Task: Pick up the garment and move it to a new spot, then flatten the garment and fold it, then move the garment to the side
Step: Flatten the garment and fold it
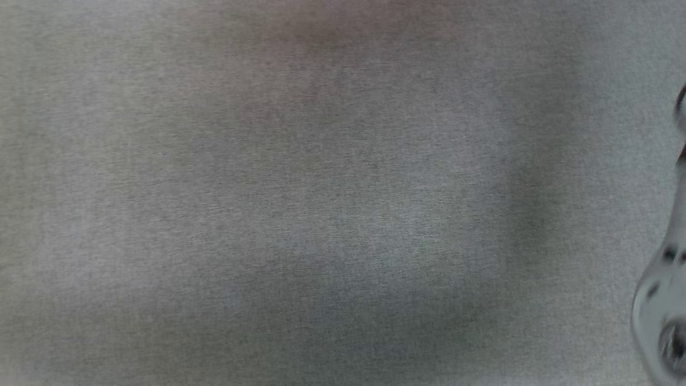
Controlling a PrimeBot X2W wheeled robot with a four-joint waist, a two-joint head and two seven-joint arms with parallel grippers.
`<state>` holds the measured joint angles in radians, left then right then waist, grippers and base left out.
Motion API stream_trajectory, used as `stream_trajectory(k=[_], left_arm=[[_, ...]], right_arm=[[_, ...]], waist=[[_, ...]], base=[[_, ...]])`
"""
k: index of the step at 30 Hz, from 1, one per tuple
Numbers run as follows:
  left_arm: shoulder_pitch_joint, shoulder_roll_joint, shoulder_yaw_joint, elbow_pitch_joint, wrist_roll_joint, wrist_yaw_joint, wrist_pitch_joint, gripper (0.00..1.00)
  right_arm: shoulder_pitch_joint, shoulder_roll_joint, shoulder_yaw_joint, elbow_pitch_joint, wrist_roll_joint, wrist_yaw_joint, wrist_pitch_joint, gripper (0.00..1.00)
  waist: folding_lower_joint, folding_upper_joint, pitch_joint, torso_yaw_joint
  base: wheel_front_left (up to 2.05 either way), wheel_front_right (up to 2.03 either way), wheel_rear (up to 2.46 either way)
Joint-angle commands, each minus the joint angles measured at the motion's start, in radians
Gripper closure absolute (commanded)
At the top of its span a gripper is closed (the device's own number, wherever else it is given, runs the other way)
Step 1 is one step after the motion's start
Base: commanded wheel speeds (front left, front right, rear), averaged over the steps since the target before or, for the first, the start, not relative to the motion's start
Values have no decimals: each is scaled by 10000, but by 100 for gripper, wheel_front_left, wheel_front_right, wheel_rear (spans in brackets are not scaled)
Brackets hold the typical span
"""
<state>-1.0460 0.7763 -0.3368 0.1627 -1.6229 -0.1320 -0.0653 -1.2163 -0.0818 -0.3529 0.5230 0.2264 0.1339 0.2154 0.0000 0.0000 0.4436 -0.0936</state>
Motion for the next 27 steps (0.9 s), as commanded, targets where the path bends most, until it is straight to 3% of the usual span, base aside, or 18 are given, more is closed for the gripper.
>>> stream_trajectory(k=[1,8,13,21,27], left_arm=[[940,-97,130,-366,-89,27,-271,100],[4698,-815,81,-1671,1,26,-1152,100],[6988,-1290,-200,-2494,241,26,-1304,100],[9302,-1082,-1337,-3533,1152,26,-1693,100],[10471,-709,-1764,-4388,1356,26,-1922,100]], right_arm=[[889,-177,151,-179,290,-57,88,100],[4439,-264,997,-1413,1460,-55,500,100],[7240,-292,728,-3159,2296,-37,938,100],[10845,107,-308,-6148,3298,-34,1651,100],[12654,277,-771,-7603,3790,-34,2234,100]], waist=[[0,0,-75,115],[0,0,-274,316],[0,0,-417,601],[0,0,-782,1042],[0,0,-1146,1197]], base=[[0,0,0],[0,0,0],[0,0,0],[0,0,0],[0,0,0]])
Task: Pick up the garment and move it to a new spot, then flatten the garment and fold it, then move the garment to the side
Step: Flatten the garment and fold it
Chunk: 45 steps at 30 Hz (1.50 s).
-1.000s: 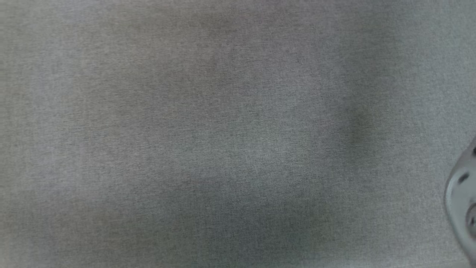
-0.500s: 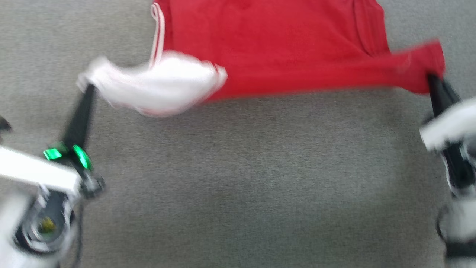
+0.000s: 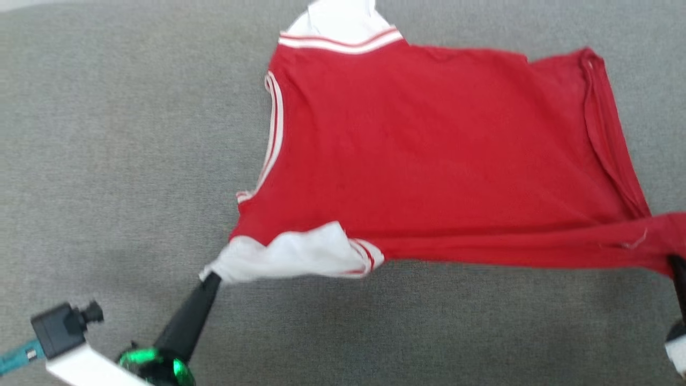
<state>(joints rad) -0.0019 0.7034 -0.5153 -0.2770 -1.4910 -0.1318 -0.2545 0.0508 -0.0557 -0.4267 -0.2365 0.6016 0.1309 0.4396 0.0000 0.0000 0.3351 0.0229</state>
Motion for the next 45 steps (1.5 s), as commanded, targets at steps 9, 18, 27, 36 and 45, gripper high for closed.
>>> stream_trajectory(k=[9,18,27,36,45], left_arm=[[-485,649,-576,-705,330,24,23,100],[-3764,651,-674,864,-788,24,1240,100],[-5058,447,-352,2816,-924,22,2226,100],[-5782,349,-556,4439,-285,22,2150,100],[-6079,525,-1341,5175,255,25,1789,96]], right_arm=[[124,45,-150,-598,269,-3,414,100],[-2120,38,452,1131,-134,-3,-246,100],[-3518,42,900,3102,-149,-3,-1116,100],[-4261,41,1409,4252,-87,-3,-1904,100],[-4546,45,1767,4999,-140,-3,-2364,65]], waist=[[0,0,-185,-76],[0,0,480,-666],[0,0,1025,-1056],[0,0,1460,-1305],[0,0,1485,-1408]], base=[[0,0,0],[0,0,0],[0,0,0],[0,0,0],[0,0,0]])
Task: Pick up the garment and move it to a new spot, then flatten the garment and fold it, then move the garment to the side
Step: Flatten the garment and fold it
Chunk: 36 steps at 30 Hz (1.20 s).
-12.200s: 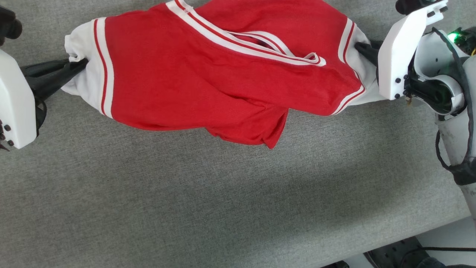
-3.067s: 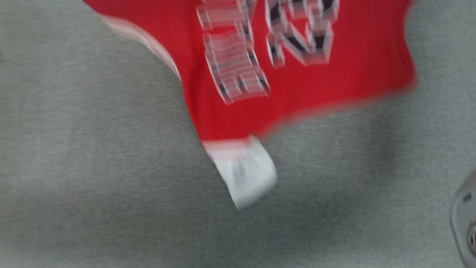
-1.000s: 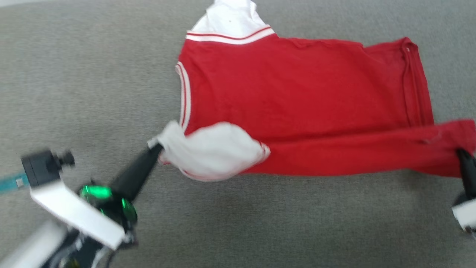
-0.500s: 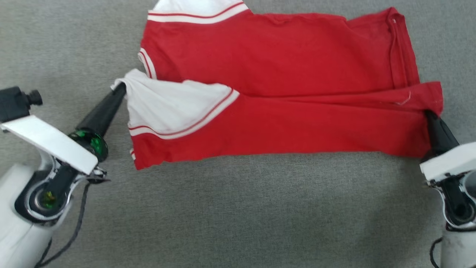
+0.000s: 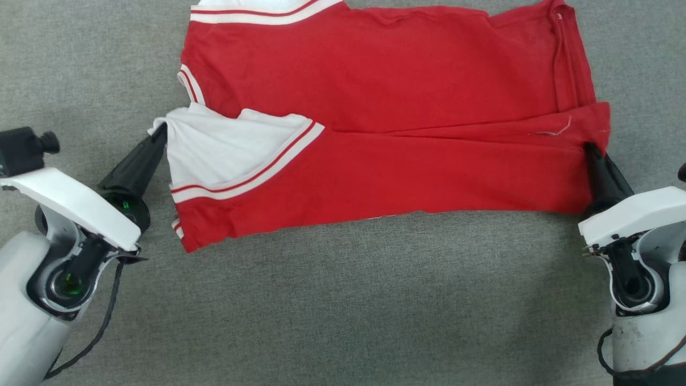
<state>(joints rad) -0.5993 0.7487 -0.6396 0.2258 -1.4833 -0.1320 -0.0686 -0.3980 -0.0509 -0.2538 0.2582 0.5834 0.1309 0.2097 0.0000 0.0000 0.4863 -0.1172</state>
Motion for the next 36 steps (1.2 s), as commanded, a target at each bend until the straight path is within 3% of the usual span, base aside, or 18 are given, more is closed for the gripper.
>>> stream_trajectory(k=[1,2,3,6,15,19,26,30,36], left_arm=[[-140,126,-312,183,416,27,-184,64],[-191,160,-524,218,560,27,-325,22],[-272,210,-718,245,693,26,-439,0],[-582,473,-1249,275,1013,26,-721,0],[-1394,2147,-3301,58,2672,26,-1431,0],[-1259,2605,-4224,-538,2064,26,-198,0],[-1329,3042,-4859,-872,947,26,1280,0],[-1295,2905,-5030,-853,-4,26,1991,0],[-1358,2652,-5432,-501,-587,27,3152,0]], right_arm=[[-79,-5,51,122,31,-3,-120,52],[-102,-3,76,183,6,-3,-154,14],[-114,-5,82,218,-22,-3,-194,0],[-4,-3,105,132,-266,-2,-242,0],[832,-3,-86,-1352,-1479,-2,-101,0],[1262,-3,-155,-2091,-1496,-2,131,0],[1655,-1,173,-2623,-1282,-2,260,0],[1743,-7,458,-2718,-1152,-2,220,0],[1826,-4,363,-2671,-1033,-2,63,0]], waist=[[0,0,-67,-5],[0,0,-117,1],[0,0,-177,17],[0,0,-377,81],[0,0,-1128,258],[0,0,-1358,272],[0,0,-1347,16],[0,0,-1237,-322],[0,0,-1108,-708]], base=[[0,0,0],[0,0,0],[0,0,0],[0,0,0],[0,0,0],[0,0,0],[0,0,0],[0,0,0],[0,0,0]])
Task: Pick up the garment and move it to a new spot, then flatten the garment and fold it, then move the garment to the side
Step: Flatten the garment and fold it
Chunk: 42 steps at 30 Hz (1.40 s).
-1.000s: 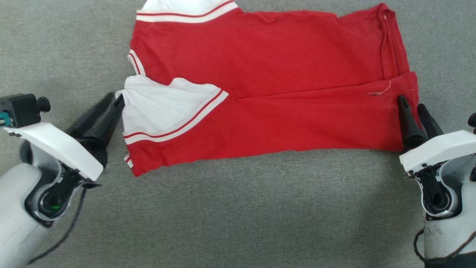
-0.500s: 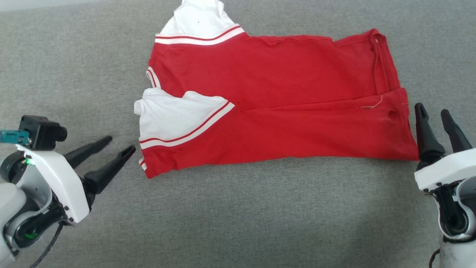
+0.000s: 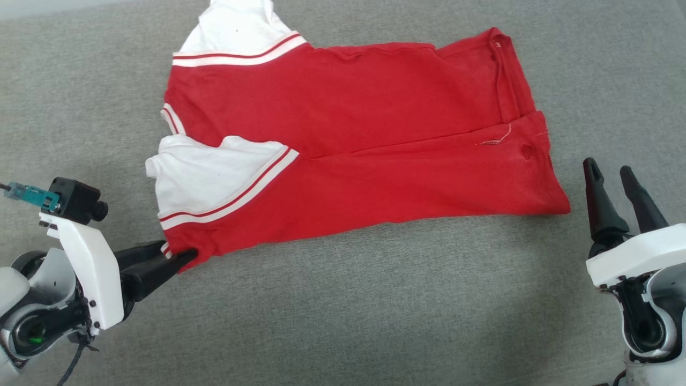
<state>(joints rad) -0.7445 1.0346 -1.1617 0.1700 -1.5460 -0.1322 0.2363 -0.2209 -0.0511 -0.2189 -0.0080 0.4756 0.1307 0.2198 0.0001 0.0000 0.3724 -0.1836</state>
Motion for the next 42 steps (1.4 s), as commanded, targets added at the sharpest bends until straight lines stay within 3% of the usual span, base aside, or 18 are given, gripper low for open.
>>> stream_trajectory(k=[1,2,3,5,9,18,25,27,28,29,30,31,42], left_arm=[[109,-250,-314,120,88,31,246,0],[149,-332,-379,178,23,34,360,0],[196,-423,-431,208,-122,37,510,22],[276,-540,-525,125,-341,35,825,100],[292,-452,-476,-22,-423,31,1013,100],[-48,-423,-322,-326,40,31,704,100],[-440,-613,-275,-649,298,31,449,100],[-530,-687,-287,-665,358,31,385,100],[-565,-724,-294,-661,359,31,372,100],[-585,-767,-310,-670,347,31,320,100],[-585,-767,-310,-670,347,31,320,100],[-604,-806,-308,-673,362,31,258,100],[-100,-358,-335,-1333,382,28,-1028,100]], right_arm=[[53,4,25,3,78,0,-61,0],[70,4,29,16,98,0,-81,0],[101,1,38,30,81,0,-75,0],[178,2,107,52,-91,0,68,0],[250,-46,511,-167,-671,0,895,0],[-309,-1177,1078,-640,-1203,0,3731,0],[-1237,-1506,1021,732,-1010,0,5788,0],[-1352,-1479,1047,1142,-1061,0,5930,0],[-1366,-1398,1078,1354,-1014,0,5980,13],[-1358,-1343,1165,1527,-959,0,6062,59],[-1358,-1343,1165,1527,-959,0,6062,59],[-1365,-1309,1246,1648,-883,2,6057,100],[-1186,-1597,632,1397,-599,-3,5174,100]], waist=[[-1,0,44,-95],[-1,0,46,-136],[-1,0,49,-176],[-1,0,43,-233],[-1,0,42,-262],[-1,0,223,-5],[-1,0,529,357],[-1,0,593,447],[-1,0,610,483],[-1,0,617,518],[-1,0,617,518],[-1,0,621,549],[-1,0,289,746]], base=[[0,0,0],[0,0,0],[0,0,0],[0,0,0],[0,0,0],[0,0,0],[0,0,0],[0,0,0],[0,0,0],[0,0,0],[0,0,0],[0,0,0],[0,0,0]])
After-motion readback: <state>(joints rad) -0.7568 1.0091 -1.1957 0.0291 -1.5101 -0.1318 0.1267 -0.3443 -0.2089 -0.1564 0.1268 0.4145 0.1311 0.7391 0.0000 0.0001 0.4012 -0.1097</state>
